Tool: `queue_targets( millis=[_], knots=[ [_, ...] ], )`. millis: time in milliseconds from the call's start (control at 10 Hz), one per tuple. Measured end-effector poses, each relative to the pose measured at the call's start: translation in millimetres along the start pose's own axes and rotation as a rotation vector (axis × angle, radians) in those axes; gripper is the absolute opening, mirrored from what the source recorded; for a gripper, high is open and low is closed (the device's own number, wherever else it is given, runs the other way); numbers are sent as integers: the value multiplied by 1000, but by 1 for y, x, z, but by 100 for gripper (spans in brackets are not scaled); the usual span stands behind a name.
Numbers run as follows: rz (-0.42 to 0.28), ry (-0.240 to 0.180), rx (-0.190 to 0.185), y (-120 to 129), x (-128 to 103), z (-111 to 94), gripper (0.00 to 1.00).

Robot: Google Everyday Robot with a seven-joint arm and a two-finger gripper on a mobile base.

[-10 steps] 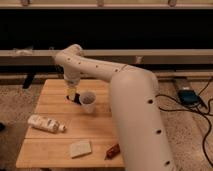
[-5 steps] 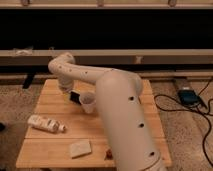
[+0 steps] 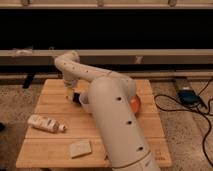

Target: Place the eraser on the white sponge

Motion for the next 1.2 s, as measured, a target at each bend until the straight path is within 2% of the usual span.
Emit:
queue_targets(
  millis=[200,500,900,1000,1200],
  knots=[
    [41,-22,4,13,-7,12,69],
    [40,-61,14,3,-5,27,69],
    [31,-103,13,-5,-6,37,68],
    [28,-114,14,-6,-7,39,63],
    [16,-131,17,-11,-6,42,41]
  ],
)
